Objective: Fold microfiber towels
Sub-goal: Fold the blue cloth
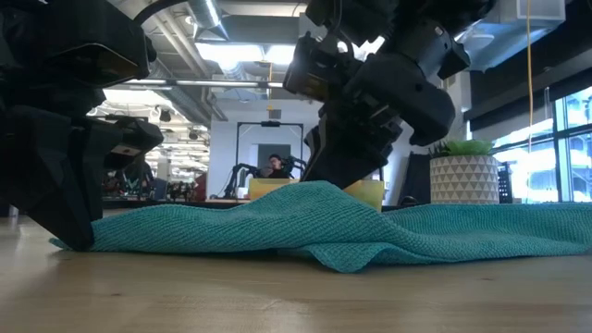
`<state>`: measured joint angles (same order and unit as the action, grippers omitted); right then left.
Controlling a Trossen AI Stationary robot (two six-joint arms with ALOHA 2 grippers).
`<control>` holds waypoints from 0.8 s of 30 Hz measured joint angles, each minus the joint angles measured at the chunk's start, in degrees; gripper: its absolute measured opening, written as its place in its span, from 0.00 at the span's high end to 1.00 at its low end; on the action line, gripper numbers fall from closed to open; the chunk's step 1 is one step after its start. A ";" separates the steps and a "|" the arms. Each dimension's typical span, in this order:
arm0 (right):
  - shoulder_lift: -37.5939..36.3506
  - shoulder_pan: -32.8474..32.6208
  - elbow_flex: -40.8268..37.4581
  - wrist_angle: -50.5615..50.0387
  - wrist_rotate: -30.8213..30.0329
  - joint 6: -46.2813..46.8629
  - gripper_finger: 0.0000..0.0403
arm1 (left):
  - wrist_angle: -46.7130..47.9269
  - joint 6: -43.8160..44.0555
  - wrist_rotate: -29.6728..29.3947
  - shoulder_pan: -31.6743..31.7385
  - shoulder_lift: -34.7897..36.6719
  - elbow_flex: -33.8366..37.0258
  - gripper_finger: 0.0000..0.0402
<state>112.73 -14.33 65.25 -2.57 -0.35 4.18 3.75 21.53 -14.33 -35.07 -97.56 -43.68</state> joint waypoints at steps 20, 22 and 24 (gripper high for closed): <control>1.93 -0.50 -0.07 1.50 -0.66 0.93 0.90 | 0.00 0.43 0.35 0.00 0.00 0.00 1.00; 1.84 -0.58 0.14 1.26 -0.68 -0.09 0.95 | 0.02 0.43 0.35 0.00 0.00 0.00 1.00; 1.84 -0.71 0.46 1.26 -1.01 -1.06 0.98 | 0.02 0.43 0.37 0.00 0.00 0.00 1.00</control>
<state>114.56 -15.04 65.71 -1.30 -1.35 3.12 3.77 21.96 -13.96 -35.07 -97.56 -43.68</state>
